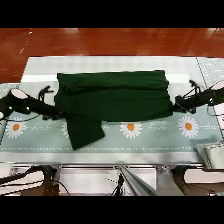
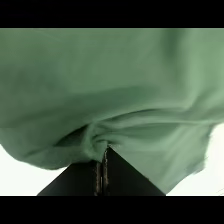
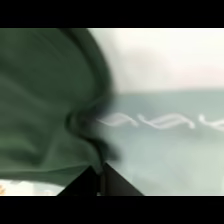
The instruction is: Fold the shirts.
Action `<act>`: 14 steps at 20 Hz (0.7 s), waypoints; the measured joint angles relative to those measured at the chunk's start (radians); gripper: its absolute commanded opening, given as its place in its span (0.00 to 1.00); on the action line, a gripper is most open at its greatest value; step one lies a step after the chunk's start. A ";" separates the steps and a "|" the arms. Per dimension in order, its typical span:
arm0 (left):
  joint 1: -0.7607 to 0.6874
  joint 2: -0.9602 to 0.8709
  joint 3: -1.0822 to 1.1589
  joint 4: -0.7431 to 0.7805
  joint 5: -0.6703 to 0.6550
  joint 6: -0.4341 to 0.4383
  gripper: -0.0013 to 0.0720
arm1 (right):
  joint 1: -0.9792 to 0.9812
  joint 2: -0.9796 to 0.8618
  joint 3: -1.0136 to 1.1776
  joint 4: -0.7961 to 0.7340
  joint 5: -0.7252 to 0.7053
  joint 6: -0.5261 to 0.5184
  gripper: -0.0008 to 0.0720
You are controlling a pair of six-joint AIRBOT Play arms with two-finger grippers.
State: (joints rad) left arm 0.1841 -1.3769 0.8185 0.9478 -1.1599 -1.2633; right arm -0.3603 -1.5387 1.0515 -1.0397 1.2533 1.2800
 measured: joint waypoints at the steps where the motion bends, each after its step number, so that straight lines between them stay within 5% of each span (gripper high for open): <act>1: 0.007 0.005 0.044 -0.006 -0.014 0.002 0.05 | 0.003 0.013 0.029 0.023 0.002 -0.004 0.04; 14: 0.021 -0.188 0.491 -0.215 0.143 0.055 0.05 | 0.172 -0.097 0.294 0.256 -0.531 0.047 0.04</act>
State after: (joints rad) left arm 0.2054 -1.5646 1.3098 0.7330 -1.0168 -1.2087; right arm -0.1883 -1.6352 1.3453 -0.7834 0.7227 1.3270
